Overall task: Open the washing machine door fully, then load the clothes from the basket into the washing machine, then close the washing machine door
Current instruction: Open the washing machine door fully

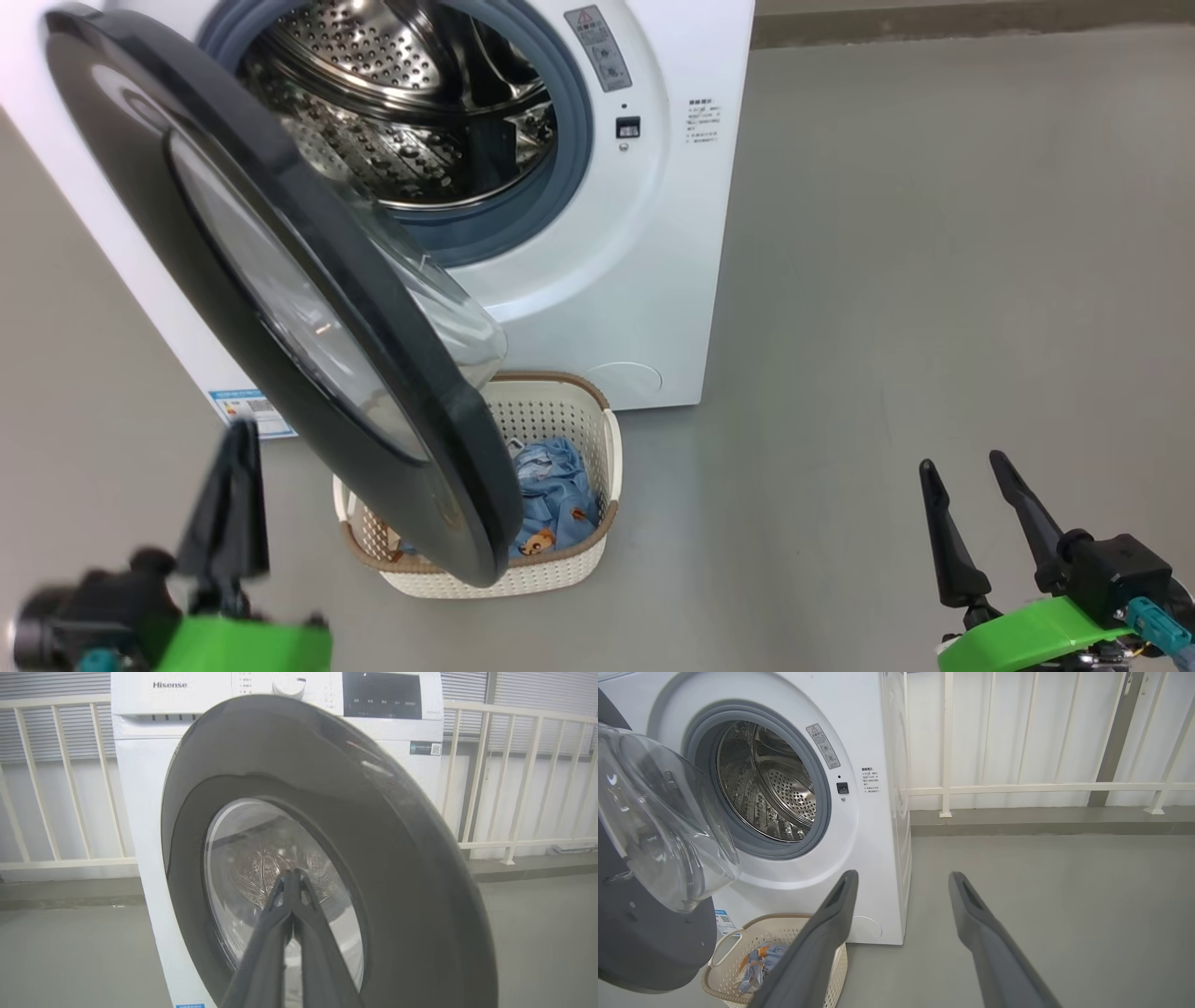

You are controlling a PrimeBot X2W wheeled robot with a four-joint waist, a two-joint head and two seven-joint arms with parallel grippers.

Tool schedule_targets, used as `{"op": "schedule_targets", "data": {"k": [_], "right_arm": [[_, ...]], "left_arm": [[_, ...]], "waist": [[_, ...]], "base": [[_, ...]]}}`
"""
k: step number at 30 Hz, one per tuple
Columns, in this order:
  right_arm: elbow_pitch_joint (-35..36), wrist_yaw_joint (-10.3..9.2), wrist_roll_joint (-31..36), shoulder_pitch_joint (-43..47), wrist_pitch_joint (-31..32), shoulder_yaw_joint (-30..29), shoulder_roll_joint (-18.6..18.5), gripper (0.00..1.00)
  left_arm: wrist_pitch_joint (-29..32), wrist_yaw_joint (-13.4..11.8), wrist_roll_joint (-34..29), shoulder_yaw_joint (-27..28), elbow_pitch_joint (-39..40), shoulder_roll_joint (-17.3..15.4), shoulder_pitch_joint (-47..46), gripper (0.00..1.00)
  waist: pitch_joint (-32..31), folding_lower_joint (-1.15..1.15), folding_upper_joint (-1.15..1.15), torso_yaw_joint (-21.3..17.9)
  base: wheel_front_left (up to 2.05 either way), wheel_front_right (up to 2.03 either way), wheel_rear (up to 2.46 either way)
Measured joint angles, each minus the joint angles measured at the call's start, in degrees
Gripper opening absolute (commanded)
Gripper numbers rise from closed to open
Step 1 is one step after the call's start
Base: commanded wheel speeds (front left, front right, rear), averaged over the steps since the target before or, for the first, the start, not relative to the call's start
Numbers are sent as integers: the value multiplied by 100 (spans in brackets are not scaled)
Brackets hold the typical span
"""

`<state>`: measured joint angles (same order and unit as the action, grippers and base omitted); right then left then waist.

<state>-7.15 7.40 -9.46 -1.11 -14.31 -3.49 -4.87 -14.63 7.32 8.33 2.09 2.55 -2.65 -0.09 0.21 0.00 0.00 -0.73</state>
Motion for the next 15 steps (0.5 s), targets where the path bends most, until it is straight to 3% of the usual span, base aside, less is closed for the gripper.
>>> {"op": "schedule_targets", "data": {"k": [7, 15], "right_arm": [[-69, 0, -12, 13, 0, 2, 25, 100], [-66, 0, 29, 12, 0, -10, 34, 100]], "left_arm": [[20, 1, -115, -449, 951, -37, -643, 0], [509, 1, -148, -1489, 1681, -54, -1514, 0]], "waist": [[-93, 0, 0, 3], [-109, 0, 0, -124]], "base": [[0, 0, 0], [0, 0, 0]]}}
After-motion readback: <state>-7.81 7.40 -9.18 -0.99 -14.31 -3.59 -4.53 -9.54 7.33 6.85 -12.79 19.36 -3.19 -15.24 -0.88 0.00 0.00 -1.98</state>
